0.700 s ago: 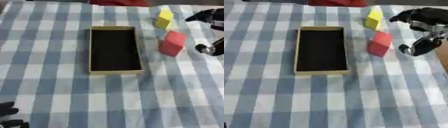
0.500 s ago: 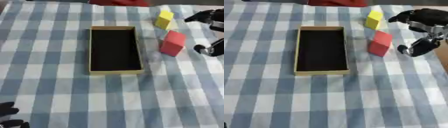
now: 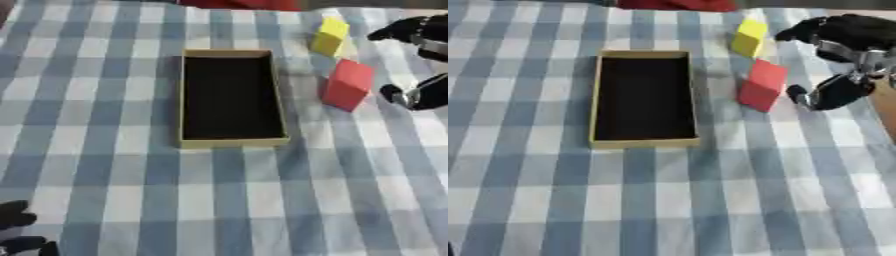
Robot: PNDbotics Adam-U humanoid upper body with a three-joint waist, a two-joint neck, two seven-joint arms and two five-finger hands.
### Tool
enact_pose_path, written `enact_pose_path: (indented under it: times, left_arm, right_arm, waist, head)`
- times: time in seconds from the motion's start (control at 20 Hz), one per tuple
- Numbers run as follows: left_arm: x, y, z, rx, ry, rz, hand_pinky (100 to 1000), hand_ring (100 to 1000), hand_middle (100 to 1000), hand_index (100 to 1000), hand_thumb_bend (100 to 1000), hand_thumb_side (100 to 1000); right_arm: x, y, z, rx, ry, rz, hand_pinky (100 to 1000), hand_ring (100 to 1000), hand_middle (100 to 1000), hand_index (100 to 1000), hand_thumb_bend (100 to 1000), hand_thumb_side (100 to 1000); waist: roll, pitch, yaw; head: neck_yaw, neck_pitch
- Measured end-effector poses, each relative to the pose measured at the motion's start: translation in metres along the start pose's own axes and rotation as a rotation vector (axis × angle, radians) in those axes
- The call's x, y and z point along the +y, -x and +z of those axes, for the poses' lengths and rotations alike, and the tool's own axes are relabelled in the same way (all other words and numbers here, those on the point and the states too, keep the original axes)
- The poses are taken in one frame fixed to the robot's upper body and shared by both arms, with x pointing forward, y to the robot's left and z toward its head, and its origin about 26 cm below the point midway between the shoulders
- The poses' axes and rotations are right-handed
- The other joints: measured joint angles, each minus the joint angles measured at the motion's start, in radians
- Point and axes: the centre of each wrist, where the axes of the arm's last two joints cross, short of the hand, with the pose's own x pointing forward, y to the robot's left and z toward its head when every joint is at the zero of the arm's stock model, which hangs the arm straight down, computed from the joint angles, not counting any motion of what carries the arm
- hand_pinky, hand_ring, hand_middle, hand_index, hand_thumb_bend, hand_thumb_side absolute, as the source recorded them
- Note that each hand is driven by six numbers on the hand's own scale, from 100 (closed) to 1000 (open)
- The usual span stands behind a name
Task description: Pick up objects on the table and place them in the box.
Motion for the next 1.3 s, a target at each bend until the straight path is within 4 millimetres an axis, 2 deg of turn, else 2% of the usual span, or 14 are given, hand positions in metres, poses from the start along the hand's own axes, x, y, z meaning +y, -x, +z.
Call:
enact_pose_path:
  times: [0.05,0.2,0.7,0.75,0.8,0.85,0.95,1.05,1.3]
  left_arm:
    - [0.0,0.0,0.0,0.0,0.0,0.001,646,689,572,438,100,159]
    - [0.0,0.0,0.0,0.0,-0.002,0.002,646,690,572,438,100,159]
    - [0.002,0.003,-0.002,-0.008,-0.001,0.002,647,691,573,437,100,162]
    - [0.002,0.003,-0.002,-0.009,0.0,0.002,647,691,573,437,100,161]
    - [0.002,0.003,-0.002,-0.009,0.0,0.002,647,691,573,437,100,162]
    - [0.002,0.003,-0.002,-0.009,0.0,0.003,648,691,573,437,100,161]
    - [0.002,0.003,-0.002,-0.01,0.001,0.003,648,692,573,436,100,164]
    - [0.002,0.003,-0.002,-0.01,0.002,0.003,648,692,574,436,100,166]
    - [0.002,0.003,-0.002,-0.011,0.001,0.004,648,692,574,436,100,168]
  right_arm:
    - [0.0,-0.001,0.0,0.0,-0.005,-0.007,900,934,896,1000,119,392]
    - [0.003,-0.003,-0.002,0.0,-0.028,-0.042,897,932,893,1000,100,445]
    - [0.005,-0.006,-0.008,-0.017,-0.078,-0.119,888,931,898,1000,104,585]
    - [0.005,-0.005,-0.009,-0.013,-0.078,-0.121,878,920,884,1000,186,538]
    - [0.005,-0.004,-0.01,-0.009,-0.077,-0.122,878,915,878,1000,211,496]
    - [0.005,-0.003,-0.011,-0.003,-0.073,-0.122,887,915,874,1000,236,412]
    - [0.005,-0.002,-0.012,0.012,-0.056,-0.119,897,908,861,1000,242,304]
    - [0.006,-0.002,-0.013,0.029,-0.038,-0.119,898,903,854,1000,224,281]
    - [0.009,-0.004,-0.014,0.051,-0.014,-0.136,898,907,856,1000,227,302]
  waist:
    - [0.0,0.0,0.0]
    - [-0.002,0.0,0.002]
    - [-0.006,0.0,0.008]
    - [-0.006,0.0,0.008]
    - [-0.007,0.0,0.008]
    - [-0.008,0.0,0.008]
    - [-0.01,0.0,0.008]
    - [-0.011,0.0,0.008]
    - [-0.012,0.0,0.008]
  head:
    - [0.0,0.0]
    - [-0.001,0.0]
    - [-0.008,0.0]
    - [-0.008,0.0]
    - [-0.008,0.0]
    - [-0.008,0.0]
    - [-0.008,0.0]
    - [-0.008,0.0]
    - [-0.008,0.0]
